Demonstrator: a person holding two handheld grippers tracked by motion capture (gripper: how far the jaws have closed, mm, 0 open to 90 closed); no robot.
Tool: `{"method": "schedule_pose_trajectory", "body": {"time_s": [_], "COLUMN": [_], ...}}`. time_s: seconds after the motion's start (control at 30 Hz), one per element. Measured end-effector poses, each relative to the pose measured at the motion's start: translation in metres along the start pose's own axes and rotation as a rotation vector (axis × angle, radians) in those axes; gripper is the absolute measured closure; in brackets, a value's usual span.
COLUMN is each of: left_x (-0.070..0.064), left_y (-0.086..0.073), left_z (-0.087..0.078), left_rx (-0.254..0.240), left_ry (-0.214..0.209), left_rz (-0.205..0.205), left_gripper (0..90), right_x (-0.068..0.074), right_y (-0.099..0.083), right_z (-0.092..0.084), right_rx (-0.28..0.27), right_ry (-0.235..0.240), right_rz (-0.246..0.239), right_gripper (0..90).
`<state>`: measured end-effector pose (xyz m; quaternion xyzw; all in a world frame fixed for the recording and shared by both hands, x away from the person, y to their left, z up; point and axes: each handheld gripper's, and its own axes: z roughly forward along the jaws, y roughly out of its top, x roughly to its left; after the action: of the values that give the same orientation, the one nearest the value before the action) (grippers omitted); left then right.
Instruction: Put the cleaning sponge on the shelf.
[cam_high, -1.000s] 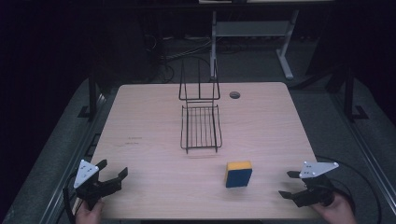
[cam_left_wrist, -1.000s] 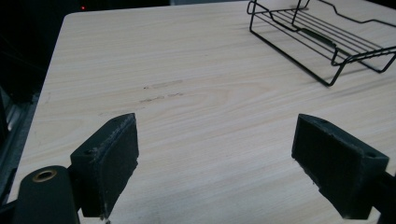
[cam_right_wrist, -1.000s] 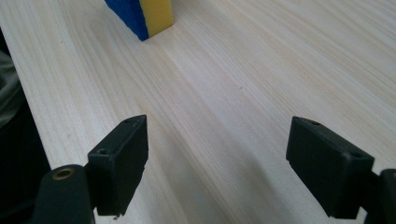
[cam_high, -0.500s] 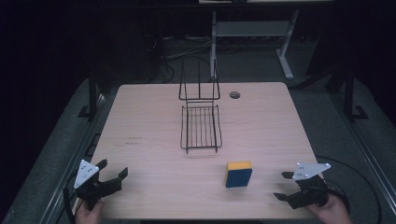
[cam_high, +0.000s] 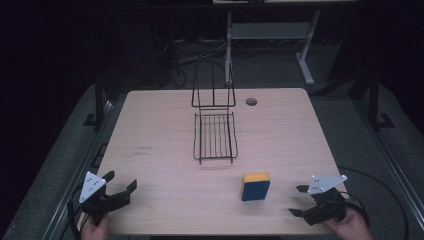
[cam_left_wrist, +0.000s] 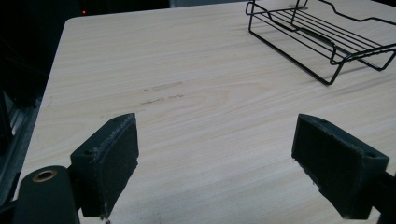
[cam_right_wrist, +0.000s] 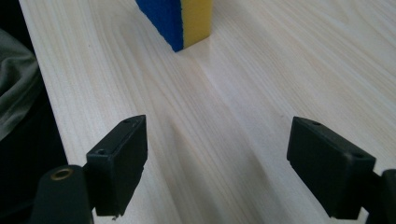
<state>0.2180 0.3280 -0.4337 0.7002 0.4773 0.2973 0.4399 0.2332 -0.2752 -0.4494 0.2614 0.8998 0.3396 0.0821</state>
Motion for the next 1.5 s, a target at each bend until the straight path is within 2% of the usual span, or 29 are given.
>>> {"method": "schedule_pose_trajectory", "body": {"time_s": [0.53,0.63,0.83,0.93,1.1,1.5], "left_x": [-0.001,-0.002,-0.002,-0.003,-0.002,-0.003], "left_y": [0.0,0.0,0.0,0.001,0.0,0.001], "left_z": [0.001,0.0,0.001,0.0,0.0,0.0], "left_rx": [0.009,-0.001,0.001,0.0,0.002,-0.001], "left_ry": [-0.005,-0.007,-0.006,-0.009,-0.009,-0.01], "left_rz": [0.003,0.002,0.0,0.009,0.008,0.014], "left_gripper": [14.1,14.1,14.0,14.1,14.1,14.1], "right_x": [0.006,0.008,0.009,0.01,0.008,0.009], "right_y": [0.009,0.014,0.024,0.035,0.044,0.074], "right_z": [0.006,0.007,0.009,0.01,0.012,0.024], "right_rx": [0.005,0.005,0.01,0.025,0.01,0.034], "right_ry": [0.026,0.034,0.05,0.057,0.076,0.114], "right_rz": [-0.023,-0.037,-0.062,-0.098,-0.113,-0.177], "right_gripper": [19.9,19.9,19.9,20.3,20.7,21.1]}}
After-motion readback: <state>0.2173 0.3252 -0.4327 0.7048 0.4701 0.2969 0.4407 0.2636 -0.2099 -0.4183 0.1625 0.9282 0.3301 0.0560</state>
